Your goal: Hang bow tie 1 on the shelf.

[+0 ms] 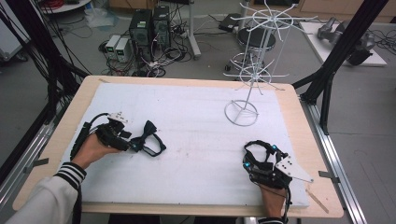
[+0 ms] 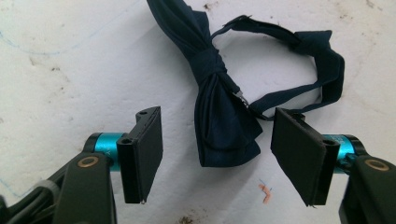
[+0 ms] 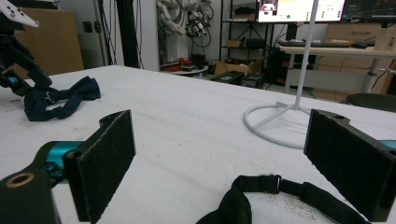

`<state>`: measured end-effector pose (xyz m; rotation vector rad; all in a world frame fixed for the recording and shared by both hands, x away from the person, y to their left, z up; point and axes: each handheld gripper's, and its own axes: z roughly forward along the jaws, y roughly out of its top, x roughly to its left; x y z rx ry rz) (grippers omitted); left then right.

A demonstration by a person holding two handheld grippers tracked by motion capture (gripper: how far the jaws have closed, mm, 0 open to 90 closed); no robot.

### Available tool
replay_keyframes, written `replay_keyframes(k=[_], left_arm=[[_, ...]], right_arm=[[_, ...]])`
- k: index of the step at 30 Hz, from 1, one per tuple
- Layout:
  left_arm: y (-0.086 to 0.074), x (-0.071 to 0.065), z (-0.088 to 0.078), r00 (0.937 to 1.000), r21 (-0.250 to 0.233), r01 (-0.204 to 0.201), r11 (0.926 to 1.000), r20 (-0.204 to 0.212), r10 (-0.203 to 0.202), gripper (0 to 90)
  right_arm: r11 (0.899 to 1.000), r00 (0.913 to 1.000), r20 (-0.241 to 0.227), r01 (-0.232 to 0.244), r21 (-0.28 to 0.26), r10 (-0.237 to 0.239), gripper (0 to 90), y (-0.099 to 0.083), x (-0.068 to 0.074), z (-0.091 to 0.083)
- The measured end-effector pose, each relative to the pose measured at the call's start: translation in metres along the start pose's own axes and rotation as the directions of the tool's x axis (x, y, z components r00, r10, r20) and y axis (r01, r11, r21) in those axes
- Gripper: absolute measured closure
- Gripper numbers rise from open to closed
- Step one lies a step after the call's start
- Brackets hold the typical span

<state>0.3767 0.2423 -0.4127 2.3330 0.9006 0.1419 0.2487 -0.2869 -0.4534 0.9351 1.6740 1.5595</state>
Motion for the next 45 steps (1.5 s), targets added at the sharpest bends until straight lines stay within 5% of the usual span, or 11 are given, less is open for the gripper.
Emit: replay_keyframes(k=[14,19,27,45], left_arm=[[0.0,-0.002,0.004,0.9999,0.049,0.011,0.9987,-0.004,-0.011,46.4],[0.001,-0.003,0.005,0.9998,0.059,0.015,0.9982,0.012,-0.016,55.2],[0.002,-0.005,0.001,0.9996,0.044,0.017,0.9989,0.022,-0.018,82.8],[0.002,-0.006,-0.007,0.9999,0.001,-0.01,1.0,0.005,0.01,83.8]], right_arm=[[1.0,1.0,-0.001,-0.004,0.005,0.004,8.1,0.0,0.001,0.0],[1.0,1.0,-0.001,0.001,0.003,-0.001,8.1,0.0,0.001,0.0],[1.0,1.0,0.001,0.0,0.002,0.0,8.1,0.0,0.0,0.0],[1.0,1.0,0.0,0.003,-0.001,-0.003,8.1,0.0,0.0,0.0]])
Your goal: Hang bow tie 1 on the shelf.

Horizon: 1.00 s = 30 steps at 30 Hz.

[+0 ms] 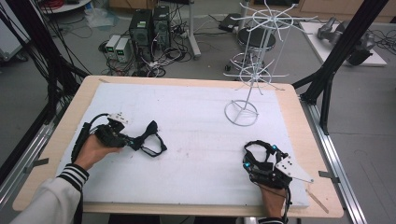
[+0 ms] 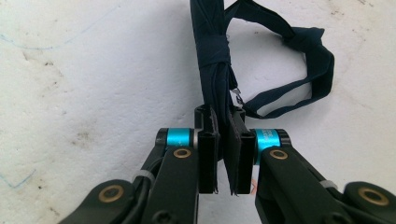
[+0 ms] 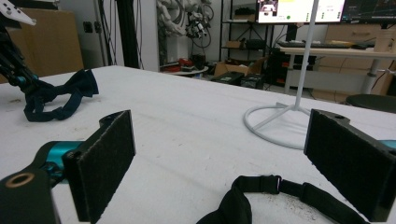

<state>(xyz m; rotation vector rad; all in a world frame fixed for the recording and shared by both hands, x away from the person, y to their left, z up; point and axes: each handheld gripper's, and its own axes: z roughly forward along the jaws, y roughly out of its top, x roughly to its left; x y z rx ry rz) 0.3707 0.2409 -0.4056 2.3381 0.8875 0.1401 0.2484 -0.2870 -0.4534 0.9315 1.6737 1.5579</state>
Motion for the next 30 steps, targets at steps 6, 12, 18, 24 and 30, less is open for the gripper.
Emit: replay_keyframes(k=[6,12,18,24,30], left_arm=[[0.001,-0.002,-0.004,0.9998,-0.057,-0.002,0.9983,0.02,0.003,83.7],[0.0,-0.002,-0.007,0.9995,-0.11,-0.017,0.9938,0.024,0.02,84.0],[-0.002,-0.003,-0.011,0.9977,-0.158,-0.027,0.987,0.056,0.036,86.5],[-0.003,-0.001,-0.013,0.9968,-0.183,-0.027,0.9827,0.069,0.04,87.2],[-0.001,-0.003,-0.014,0.9953,-0.217,-0.035,0.9754,0.08,0.054,87.3]], right_arm=[[1.0,1.0,0.009,-0.004,0.015,0.004,8.1,0.001,0.0,0.002],[0.999,0.9995,0.001,-0.03,0.013,0.03,8.1,0.001,-0.002,0.002],[0.999,0.9998,-0.01,-0.015,0.043,0.015,8.1,0.005,-0.002,0.003],[0.999,0.9979,-0.038,-0.053,0.007,0.053,8.0,0.016,-0.004,-0.001],[0.997,0.9882,-0.131,-0.08,0.0,0.079,8.0,0.03,-0.004,0.0]])
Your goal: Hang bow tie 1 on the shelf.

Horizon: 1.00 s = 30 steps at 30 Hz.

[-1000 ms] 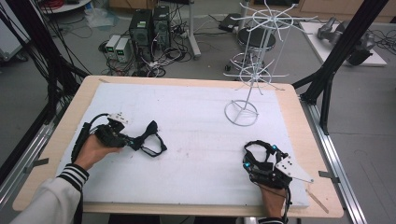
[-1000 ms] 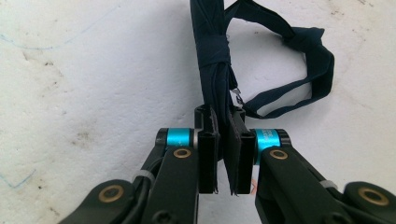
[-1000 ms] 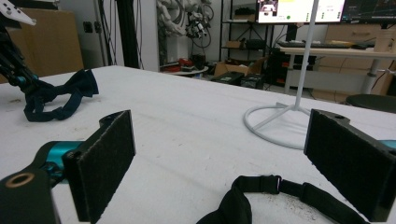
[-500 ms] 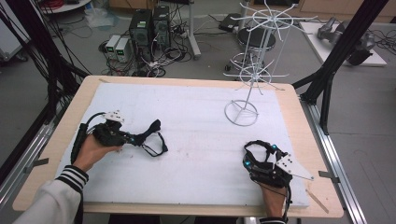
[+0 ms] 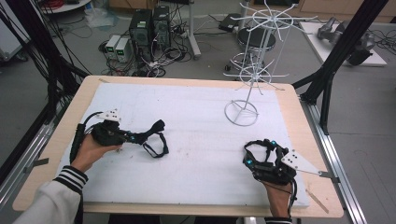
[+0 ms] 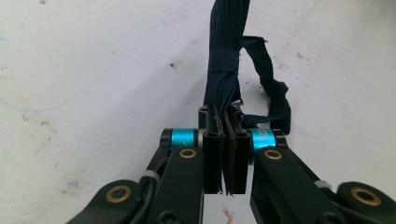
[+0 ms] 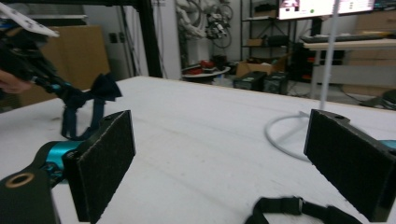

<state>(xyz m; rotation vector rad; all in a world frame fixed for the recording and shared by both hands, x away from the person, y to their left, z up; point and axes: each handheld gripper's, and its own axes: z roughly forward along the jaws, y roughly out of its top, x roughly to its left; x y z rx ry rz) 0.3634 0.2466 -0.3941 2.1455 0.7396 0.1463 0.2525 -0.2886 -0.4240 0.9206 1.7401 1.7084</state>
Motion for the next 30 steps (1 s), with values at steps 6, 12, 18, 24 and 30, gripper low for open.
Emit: replay_keyframes(k=[6,12,18,24,30], left_arm=[[0.004,-0.002,-0.002,0.9997,-0.023,-0.014,0.9996,0.017,0.015,87.4],[0.01,-0.006,-0.006,0.9984,-0.063,-0.027,0.9976,0.048,0.03,87.3],[0.019,-0.013,-0.009,0.9949,-0.105,-0.049,0.9933,0.083,0.058,87.3],[0.03,-0.024,-0.01,0.989,-0.143,-0.072,0.9872,0.118,0.089,87.3],[0.04,-0.033,-0.011,0.9834,-0.182,-0.088,0.9795,0.141,0.114,87.3]], right_arm=[[0.999,0.9962,-0.087,0.014,0.033,-0.011,8.1,0.017,0.003,0.007],[0.998,0.9912,-0.128,0.039,0.05,-0.033,8.0,0.029,0.005,0.014],[0.998,0.9762,-0.216,0.031,0.057,-0.018,8.0,0.037,0.01,0.023],[0.997,0.9596,-0.281,0.018,0.073,0.004,8.1,0.047,0.013,0.03],[0.993,0.9426,-0.334,0.031,0.11,0.008,8.1,0.061,0.019,0.042]])
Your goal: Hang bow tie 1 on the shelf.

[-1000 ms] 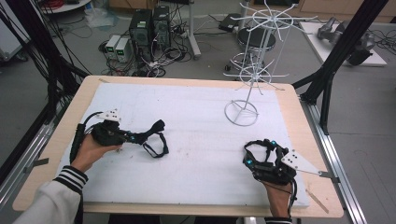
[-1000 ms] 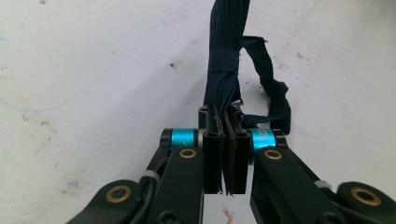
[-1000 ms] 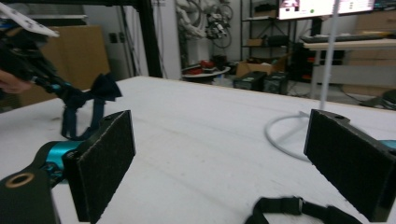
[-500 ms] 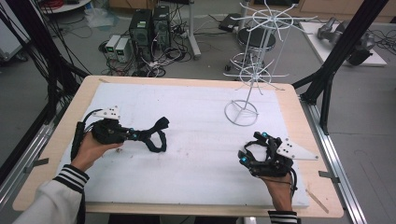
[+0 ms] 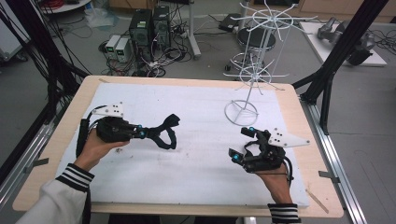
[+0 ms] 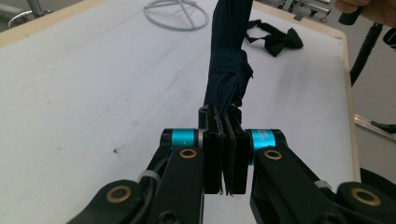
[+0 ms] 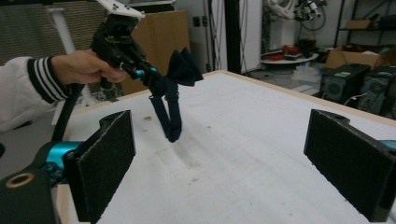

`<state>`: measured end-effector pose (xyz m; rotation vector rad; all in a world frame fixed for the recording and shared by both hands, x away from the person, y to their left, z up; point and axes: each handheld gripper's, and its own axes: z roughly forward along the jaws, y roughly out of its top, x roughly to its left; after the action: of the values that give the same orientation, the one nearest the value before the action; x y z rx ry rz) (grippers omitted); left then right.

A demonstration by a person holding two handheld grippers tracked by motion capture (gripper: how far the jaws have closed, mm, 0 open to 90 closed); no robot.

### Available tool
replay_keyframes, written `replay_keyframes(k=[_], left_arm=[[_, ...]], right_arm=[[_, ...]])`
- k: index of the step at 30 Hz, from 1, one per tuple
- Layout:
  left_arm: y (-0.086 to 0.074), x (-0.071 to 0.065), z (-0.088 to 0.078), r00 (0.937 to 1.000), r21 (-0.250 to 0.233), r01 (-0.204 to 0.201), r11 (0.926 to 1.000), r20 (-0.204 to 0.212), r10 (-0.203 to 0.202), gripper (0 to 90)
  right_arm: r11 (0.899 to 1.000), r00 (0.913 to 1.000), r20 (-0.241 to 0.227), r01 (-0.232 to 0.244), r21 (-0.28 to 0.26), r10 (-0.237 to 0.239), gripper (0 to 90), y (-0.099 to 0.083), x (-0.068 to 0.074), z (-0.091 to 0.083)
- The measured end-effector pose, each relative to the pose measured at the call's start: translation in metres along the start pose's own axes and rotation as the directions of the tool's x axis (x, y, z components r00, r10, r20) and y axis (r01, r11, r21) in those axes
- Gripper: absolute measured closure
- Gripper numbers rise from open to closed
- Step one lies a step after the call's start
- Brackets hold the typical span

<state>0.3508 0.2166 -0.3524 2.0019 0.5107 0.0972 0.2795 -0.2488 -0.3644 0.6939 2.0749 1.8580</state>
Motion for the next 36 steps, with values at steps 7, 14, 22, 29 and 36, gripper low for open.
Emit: replay_keyframes(k=[7,14,22,29,36], left_arm=[[0.008,-0.006,0.0,0.9994,-0.029,-0.013,0.9995,0.03,0.014,87.3],[0.013,-0.01,0.005,0.9977,-0.041,-0.035,0.9986,0.056,0.037,87.3],[0.018,-0.017,0.016,0.994,-0.055,-0.055,0.997,0.091,0.06,87.3],[0.023,-0.021,0.024,0.9903,-0.073,-0.059,0.9955,0.122,0.068,87.3],[0.028,-0.024,0.028,0.9863,-0.095,-0.063,0.9934,0.146,0.077,87.3]], right_arm=[[1.0,0.9989,-0.045,0.012,0.015,-0.011,8.1,0.013,-0.001,0.008],[0.999,0.9962,-0.087,0.015,0.048,-0.011,8.1,0.025,-0.006,0.02],[0.997,0.9923,-0.122,0.033,0.065,-0.025,8.1,0.035,-0.006,0.031],[0.996,0.9865,-0.161,0.042,0.077,-0.029,8.1,0.047,-0.009,0.043],[0.992,0.9805,-0.192,0.064,0.104,-0.044,8.2,0.055,-0.01,0.057]])
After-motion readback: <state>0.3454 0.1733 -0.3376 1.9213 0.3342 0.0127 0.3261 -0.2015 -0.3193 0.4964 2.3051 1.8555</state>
